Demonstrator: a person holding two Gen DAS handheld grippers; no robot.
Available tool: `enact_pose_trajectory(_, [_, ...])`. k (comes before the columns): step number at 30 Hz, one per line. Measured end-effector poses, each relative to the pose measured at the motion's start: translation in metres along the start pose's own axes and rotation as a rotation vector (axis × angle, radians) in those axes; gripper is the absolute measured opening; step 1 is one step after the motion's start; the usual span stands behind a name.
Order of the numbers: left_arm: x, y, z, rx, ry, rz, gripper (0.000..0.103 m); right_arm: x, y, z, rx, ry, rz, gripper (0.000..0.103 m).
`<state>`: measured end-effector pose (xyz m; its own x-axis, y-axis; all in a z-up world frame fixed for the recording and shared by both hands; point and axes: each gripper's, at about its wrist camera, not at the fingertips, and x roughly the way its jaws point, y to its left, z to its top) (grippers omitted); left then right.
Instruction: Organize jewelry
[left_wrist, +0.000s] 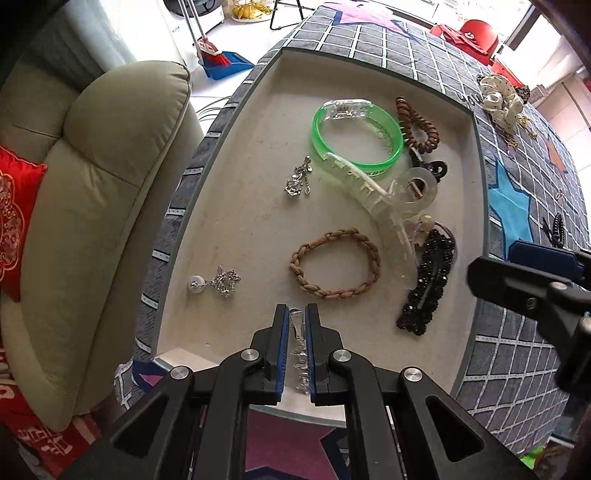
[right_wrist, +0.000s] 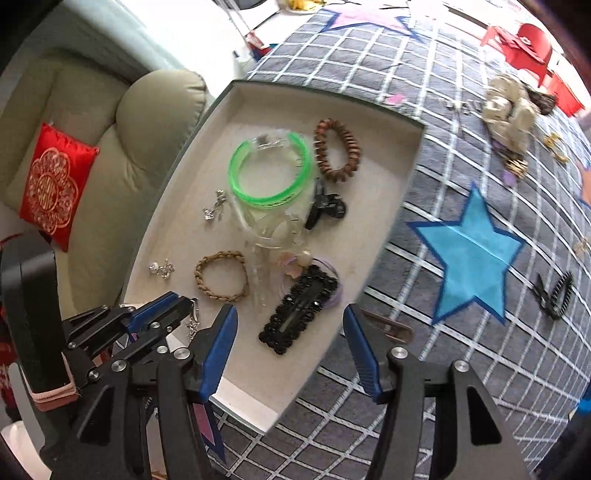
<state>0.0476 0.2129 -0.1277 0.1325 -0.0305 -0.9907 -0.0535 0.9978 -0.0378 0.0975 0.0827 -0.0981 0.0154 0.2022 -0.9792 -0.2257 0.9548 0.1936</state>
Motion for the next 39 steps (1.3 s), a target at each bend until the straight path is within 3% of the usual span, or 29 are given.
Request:
enact_pose_trajectory(1, [-0.001, 0.000, 0.000, 0.001, 0.000, 0.002, 0.014, -0.003, -0.004, 0.000, 0.009, -0.002, -0.003, 0.063])
enact_pose_trajectory(2, [-0.003, -0.001, 0.000, 0.000, 0.002, 0.003, 0.024, -0.005, -0.006, -0.001, 0.016, -0.003, -0.006, 0.063])
enact_pose_trajectory(3, [-0.005, -0.002, 0.000, -0.004, -0.001, 0.004, 0.063, -0.008, -0.008, -0.003, 0.023, -0.004, -0.008, 0.063])
enact_pose_trajectory(4, [-0.010, -0.002, -0.001, -0.014, -0.018, 0.015, 0.093, -0.011, -0.010, -0.004, 0.032, -0.004, -0.009, 0.063])
enact_pose_trajectory(5, [-0.015, -0.001, -0.001, -0.018, -0.040, 0.025, 0.096, -0.013, -0.013, -0.005, 0.037, -0.003, -0.011, 0.063])
enact_pose_trajectory(15, [-0.033, -0.001, -0.005, -0.016, -0.052, 0.019, 0.096, -0.028, -0.025, -0.017, 0.084, 0.001, -0.026, 0.064])
enact_pose_trajectory(25, [-0.047, -0.001, -0.019, -0.022, -0.044, 0.056, 0.096, -0.041, -0.023, -0.025, 0.079, -0.001, -0.050, 0.070])
enact_pose_trajectory(31, [-0.065, -0.003, -0.022, -0.004, -0.099, 0.122, 0.096, -0.054, -0.017, -0.028, 0.056, -0.018, -0.061, 0.079])
enact_pose_trajectory(39, [-0.087, -0.003, -0.025, -0.008, -0.108, 0.102, 0.096, -0.075, -0.012, -0.033, 0.041, -0.051, -0.094, 0.087])
